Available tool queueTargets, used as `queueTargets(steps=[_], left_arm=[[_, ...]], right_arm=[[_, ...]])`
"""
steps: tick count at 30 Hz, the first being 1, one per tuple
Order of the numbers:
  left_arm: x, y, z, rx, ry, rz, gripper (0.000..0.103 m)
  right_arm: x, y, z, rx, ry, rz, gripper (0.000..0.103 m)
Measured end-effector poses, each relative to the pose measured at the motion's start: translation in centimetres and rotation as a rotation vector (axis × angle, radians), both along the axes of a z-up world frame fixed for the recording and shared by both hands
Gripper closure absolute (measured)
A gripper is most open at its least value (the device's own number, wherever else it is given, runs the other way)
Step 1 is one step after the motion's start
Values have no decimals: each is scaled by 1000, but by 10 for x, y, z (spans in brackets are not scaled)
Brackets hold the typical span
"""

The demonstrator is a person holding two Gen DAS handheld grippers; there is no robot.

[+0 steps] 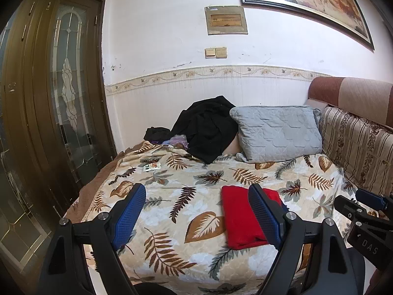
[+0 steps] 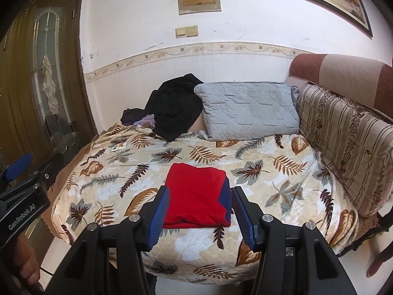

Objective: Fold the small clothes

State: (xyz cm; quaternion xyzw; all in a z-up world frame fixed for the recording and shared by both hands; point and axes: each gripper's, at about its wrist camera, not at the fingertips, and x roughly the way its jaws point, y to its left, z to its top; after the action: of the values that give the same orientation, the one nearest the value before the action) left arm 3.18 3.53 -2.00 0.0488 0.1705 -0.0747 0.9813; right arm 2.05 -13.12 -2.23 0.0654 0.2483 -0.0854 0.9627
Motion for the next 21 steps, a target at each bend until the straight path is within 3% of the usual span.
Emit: queueTargets(steps=[21], left_arm=[[11, 7, -5, -15, 4, -22, 17]], right_arm=[[13, 15, 3, -26, 4, 5, 46]])
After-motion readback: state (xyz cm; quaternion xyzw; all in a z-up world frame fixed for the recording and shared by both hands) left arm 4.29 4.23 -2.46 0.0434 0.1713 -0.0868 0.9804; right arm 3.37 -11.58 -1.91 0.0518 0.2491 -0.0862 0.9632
